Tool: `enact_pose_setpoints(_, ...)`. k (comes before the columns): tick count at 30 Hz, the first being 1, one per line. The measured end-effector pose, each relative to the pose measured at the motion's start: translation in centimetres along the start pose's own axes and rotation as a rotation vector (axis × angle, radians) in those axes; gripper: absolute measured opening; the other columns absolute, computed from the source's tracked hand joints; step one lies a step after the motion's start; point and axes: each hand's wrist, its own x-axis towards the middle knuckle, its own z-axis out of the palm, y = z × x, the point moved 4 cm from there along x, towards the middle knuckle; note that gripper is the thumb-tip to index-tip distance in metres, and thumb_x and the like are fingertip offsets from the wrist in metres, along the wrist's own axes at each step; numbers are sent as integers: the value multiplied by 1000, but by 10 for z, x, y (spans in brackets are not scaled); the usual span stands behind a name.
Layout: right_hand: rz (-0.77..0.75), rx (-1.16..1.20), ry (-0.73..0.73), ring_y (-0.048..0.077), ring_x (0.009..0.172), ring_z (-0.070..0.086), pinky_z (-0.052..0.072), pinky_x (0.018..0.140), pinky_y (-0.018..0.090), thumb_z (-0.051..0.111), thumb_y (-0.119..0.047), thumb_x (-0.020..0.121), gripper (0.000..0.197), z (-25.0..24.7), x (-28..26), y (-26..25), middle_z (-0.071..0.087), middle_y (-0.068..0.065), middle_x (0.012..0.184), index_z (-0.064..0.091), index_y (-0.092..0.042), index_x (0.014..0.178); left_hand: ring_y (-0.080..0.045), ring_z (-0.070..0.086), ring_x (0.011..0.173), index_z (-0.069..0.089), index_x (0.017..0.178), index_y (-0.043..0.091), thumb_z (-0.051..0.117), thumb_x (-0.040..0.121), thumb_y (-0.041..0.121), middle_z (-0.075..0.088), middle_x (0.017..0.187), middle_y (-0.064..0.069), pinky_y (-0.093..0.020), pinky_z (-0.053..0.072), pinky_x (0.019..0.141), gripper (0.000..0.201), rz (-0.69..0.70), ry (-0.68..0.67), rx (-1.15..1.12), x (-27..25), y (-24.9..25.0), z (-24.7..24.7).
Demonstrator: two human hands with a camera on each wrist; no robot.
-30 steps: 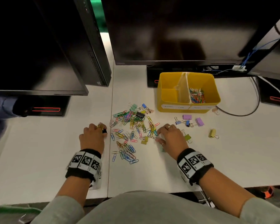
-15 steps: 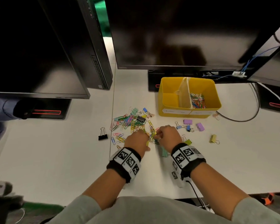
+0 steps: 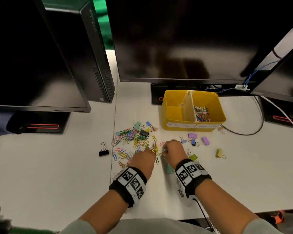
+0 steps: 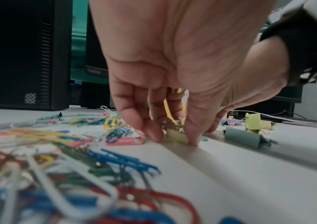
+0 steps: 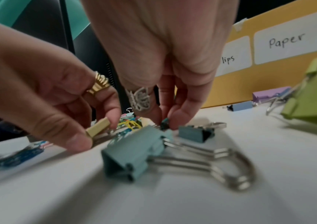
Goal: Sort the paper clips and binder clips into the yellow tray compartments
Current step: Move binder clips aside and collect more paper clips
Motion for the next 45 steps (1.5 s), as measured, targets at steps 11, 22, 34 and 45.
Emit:
enact_pose_setpoints(11,-35,-109,32,29,93,60,48,79,31,50,1,84,20,-8,-4,11,64,15,104,63,-5,98,-26,60,108,58,124,10,52,91,9,56,125,-13,-29,46,95,33,-283,347,-509,-18,-83,-42)
enact_pose_setpoints(22,-191,124,-13,14,89,48,36,66,3,73,-9,73,37,1,17,-5,51,6,100,64,-14,109,-27,55,112,59,119,8,50,93,11,56,123,-12,-32,45,94,27,-522,351,-435,-29,-156,-6)
enact_pose_setpoints(34,-277,-33,148,26,90,62,51,77,32,56,-10,84,27,-24,-9,-18,66,10,100,53,-14,111,-16,51,117,66,113,25,50,95,21,53,128,1,-30,45,96,24,-128,392,-283,-24,-78,-37)
enact_pose_setpoints(45,-33,-86,303,35,110,52,47,91,39,63,-7,80,34,-31,-27,41,58,18,118,58,-6,114,-30,30,131,26,146,30,40,93,9,26,147,-9,-44,35,101,59,43,93,193,-13,-26,-10)
